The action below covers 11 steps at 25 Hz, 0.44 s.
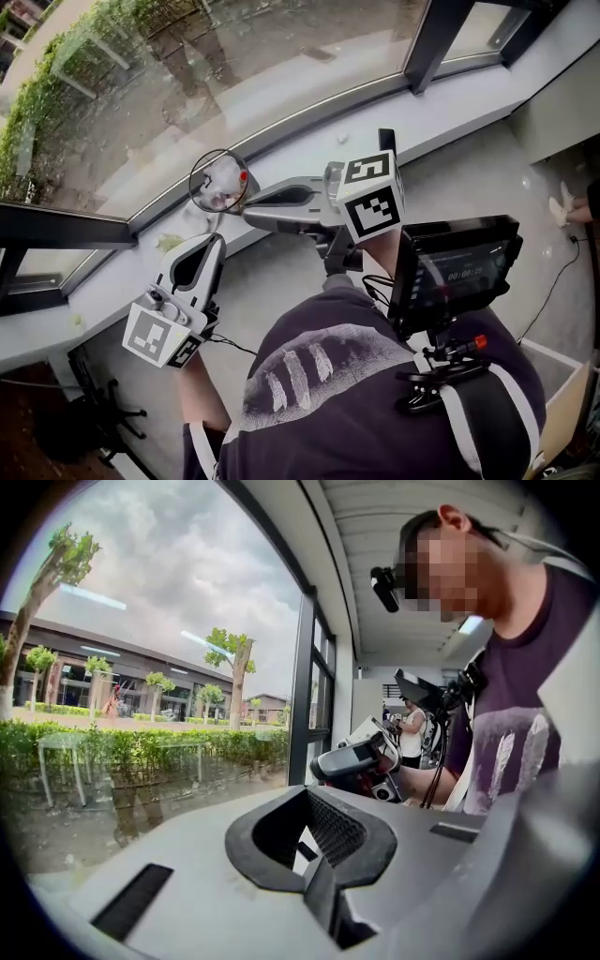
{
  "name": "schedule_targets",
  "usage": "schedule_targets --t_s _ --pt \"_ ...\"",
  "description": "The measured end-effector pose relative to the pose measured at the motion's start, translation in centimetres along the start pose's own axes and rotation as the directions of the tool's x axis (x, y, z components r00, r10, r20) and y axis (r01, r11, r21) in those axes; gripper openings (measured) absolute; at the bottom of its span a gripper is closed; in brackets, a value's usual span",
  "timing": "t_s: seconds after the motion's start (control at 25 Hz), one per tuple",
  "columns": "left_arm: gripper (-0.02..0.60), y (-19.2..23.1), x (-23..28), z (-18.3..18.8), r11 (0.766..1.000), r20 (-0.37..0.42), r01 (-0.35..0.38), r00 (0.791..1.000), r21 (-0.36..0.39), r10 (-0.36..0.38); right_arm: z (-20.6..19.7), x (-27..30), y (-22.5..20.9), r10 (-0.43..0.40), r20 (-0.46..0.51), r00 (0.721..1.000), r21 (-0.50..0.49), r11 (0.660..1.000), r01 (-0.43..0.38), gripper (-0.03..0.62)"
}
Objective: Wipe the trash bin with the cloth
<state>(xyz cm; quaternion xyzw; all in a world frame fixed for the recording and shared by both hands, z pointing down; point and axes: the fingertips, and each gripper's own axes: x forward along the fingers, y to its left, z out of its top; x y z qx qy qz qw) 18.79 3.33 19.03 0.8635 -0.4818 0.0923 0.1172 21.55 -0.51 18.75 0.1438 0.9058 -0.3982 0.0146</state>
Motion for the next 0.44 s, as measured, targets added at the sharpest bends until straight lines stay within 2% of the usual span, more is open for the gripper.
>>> schedule_targets --t_s 0.24,0.44 --pt "-0.002 -3.4 -7.8 -2.2 0.996 0.063 0.09 0.994 0.012 -0.09 -6.6 4.5 5.4 -0.07 -0.059 0.996 -0.08 0.995 0.065 0.0" --pt "-0.003 -6.2 -16.7 -4.1 0.969 0.111 0.247 0.964 -0.018 -0.243 -12.7 9.9 8.8 -0.122 -0.125 0.985 -0.13 0.986 0.106 0.0"
